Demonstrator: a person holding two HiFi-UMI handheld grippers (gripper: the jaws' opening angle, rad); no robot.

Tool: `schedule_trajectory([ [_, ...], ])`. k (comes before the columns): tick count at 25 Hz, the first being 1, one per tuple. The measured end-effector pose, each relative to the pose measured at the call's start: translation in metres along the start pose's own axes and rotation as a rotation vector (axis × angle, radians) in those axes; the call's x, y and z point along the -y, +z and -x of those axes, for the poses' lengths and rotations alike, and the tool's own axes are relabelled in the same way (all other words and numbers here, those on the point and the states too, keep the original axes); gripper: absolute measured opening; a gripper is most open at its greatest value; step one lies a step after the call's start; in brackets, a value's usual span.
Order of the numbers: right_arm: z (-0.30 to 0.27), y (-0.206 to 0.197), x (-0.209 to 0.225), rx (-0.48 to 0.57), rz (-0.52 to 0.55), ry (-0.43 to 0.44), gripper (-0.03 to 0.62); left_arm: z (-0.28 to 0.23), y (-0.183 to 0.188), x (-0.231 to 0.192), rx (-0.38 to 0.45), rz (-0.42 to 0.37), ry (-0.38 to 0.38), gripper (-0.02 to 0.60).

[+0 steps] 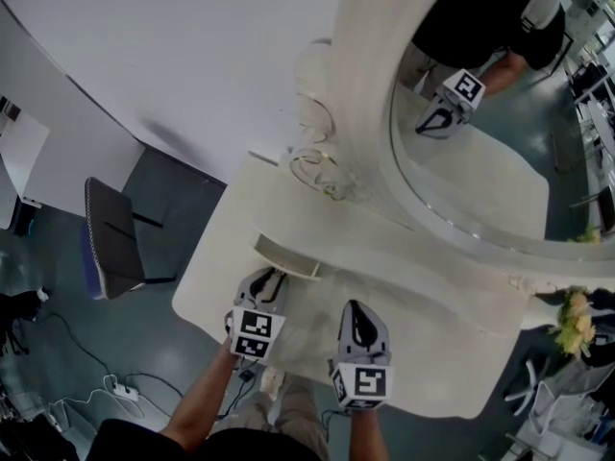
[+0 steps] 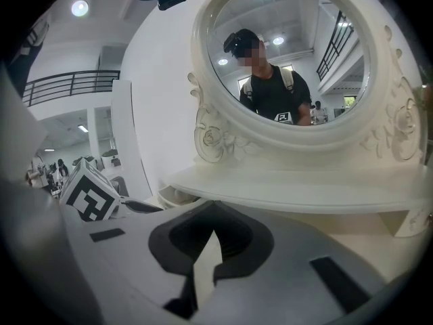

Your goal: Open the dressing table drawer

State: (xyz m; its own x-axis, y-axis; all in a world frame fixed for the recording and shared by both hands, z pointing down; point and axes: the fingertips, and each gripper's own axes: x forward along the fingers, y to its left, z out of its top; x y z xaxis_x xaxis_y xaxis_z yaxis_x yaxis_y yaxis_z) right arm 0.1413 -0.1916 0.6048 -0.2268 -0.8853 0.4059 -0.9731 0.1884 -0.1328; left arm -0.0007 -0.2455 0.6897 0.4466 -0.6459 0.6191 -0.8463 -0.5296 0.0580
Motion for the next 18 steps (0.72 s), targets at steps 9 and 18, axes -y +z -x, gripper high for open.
schedule_trajectory([
  [9, 0.005, -0.001, -0.008, 0.007, 0.006, 0.011, -0.003, 0.011, -0.009, 0.001, -0.001, -0.002, 0.008, 0.092],
  [18, 0.011, -0.001, -0.010, 0.014, 0.010, 0.013, -0.003, 0.018, -0.015, 0.002, -0.005, 0.001, 0.014, 0.092],
])
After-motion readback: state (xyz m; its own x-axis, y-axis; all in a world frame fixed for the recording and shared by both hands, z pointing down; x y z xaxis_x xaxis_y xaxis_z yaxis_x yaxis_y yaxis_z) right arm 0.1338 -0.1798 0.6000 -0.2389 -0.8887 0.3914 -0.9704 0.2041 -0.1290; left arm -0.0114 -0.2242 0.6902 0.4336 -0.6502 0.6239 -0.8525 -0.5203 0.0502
